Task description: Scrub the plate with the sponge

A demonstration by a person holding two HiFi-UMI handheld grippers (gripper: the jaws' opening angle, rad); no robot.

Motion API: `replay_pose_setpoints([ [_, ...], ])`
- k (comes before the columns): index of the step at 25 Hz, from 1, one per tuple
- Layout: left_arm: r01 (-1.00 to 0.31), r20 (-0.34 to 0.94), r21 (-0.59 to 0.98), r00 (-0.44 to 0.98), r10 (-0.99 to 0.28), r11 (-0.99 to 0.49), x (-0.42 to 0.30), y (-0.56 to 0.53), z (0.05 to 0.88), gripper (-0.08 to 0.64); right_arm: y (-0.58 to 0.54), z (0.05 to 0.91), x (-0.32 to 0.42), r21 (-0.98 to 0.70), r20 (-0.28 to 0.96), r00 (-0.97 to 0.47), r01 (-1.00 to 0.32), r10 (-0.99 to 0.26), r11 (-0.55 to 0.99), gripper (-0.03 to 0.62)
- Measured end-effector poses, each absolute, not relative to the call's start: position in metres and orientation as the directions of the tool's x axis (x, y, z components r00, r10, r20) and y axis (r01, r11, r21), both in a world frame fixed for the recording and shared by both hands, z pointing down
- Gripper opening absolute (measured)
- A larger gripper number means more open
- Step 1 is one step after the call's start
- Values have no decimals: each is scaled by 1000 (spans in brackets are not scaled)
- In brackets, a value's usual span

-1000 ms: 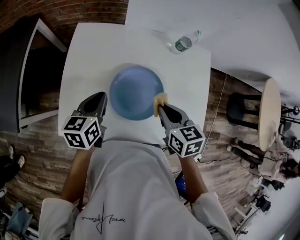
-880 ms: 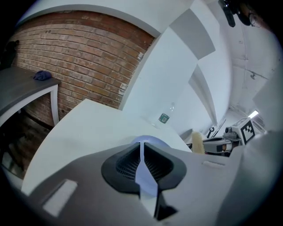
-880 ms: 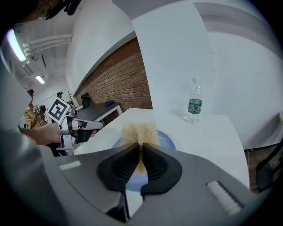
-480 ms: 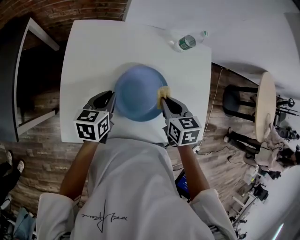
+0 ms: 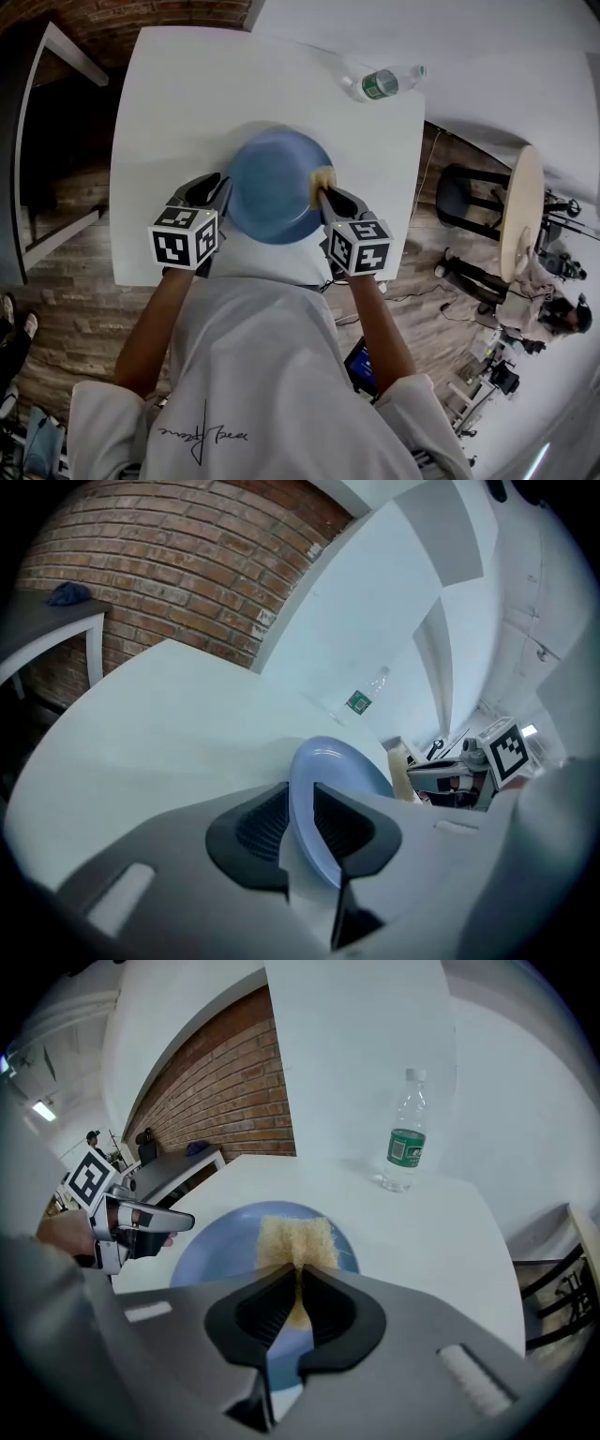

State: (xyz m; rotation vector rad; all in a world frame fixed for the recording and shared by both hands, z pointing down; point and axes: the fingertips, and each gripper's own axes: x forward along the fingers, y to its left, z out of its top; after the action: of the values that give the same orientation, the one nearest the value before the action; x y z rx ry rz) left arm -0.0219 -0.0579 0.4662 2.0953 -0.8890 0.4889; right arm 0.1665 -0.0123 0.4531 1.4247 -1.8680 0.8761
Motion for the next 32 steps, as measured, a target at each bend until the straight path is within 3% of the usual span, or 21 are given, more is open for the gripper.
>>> replay_pose_setpoints([
  [25, -731, 644, 563, 681, -349, -386, -6, -69, 505, 77, -35, 502, 185, -122, 878, -199, -972, -435, 199, 28],
  [32, -716, 645, 559, 692, -324, -417, 0, -68, 507, 40, -39, 506, 185, -121, 898, -186, -976, -399, 183, 28],
])
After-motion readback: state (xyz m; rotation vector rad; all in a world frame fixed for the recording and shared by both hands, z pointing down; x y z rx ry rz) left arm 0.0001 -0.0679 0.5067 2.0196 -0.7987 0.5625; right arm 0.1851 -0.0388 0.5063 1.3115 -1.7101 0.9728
